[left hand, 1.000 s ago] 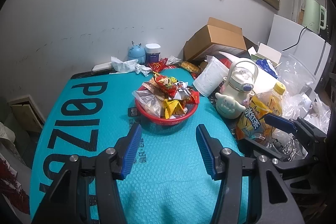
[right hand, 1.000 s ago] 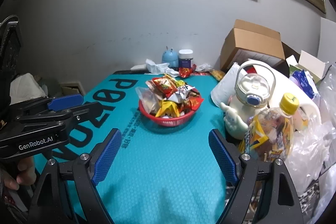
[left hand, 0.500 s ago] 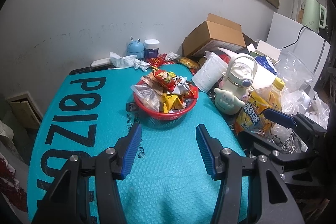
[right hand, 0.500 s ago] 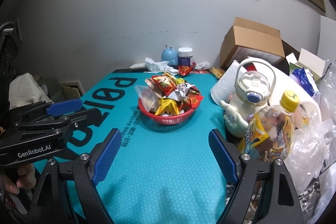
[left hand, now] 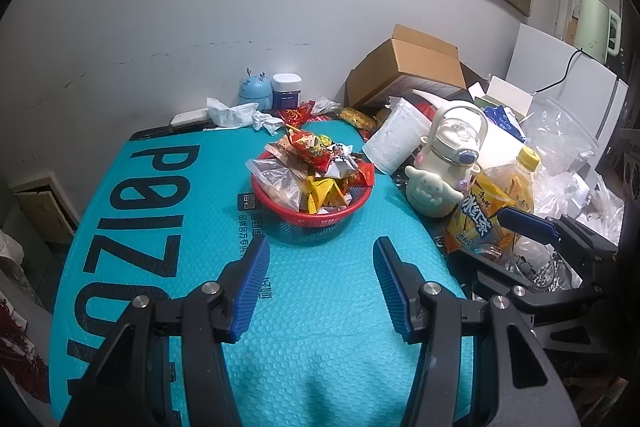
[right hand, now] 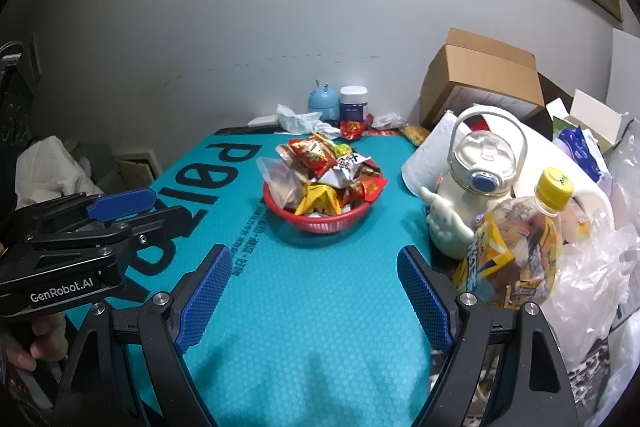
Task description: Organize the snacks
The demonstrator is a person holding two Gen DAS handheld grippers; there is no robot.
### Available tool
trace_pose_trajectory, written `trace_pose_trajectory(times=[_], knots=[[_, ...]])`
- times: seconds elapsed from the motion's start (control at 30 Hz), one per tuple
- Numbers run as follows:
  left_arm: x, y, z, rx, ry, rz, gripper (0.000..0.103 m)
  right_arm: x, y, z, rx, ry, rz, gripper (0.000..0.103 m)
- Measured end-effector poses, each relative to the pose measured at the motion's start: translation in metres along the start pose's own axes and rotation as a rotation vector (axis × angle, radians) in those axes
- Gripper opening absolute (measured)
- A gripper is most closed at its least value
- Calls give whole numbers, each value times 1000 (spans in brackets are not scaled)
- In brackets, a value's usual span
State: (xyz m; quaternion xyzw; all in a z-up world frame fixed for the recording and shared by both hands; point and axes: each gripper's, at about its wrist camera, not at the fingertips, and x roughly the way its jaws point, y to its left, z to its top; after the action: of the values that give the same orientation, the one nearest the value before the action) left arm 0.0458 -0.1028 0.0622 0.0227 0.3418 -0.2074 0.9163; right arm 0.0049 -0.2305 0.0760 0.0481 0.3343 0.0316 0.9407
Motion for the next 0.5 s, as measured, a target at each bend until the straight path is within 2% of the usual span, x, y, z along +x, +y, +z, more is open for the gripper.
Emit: trace_pose_trajectory(times=[0.5], knots=[[-1, -2, 1, 15, 0, 5, 53, 3, -5, 0, 6, 15, -10, 86]])
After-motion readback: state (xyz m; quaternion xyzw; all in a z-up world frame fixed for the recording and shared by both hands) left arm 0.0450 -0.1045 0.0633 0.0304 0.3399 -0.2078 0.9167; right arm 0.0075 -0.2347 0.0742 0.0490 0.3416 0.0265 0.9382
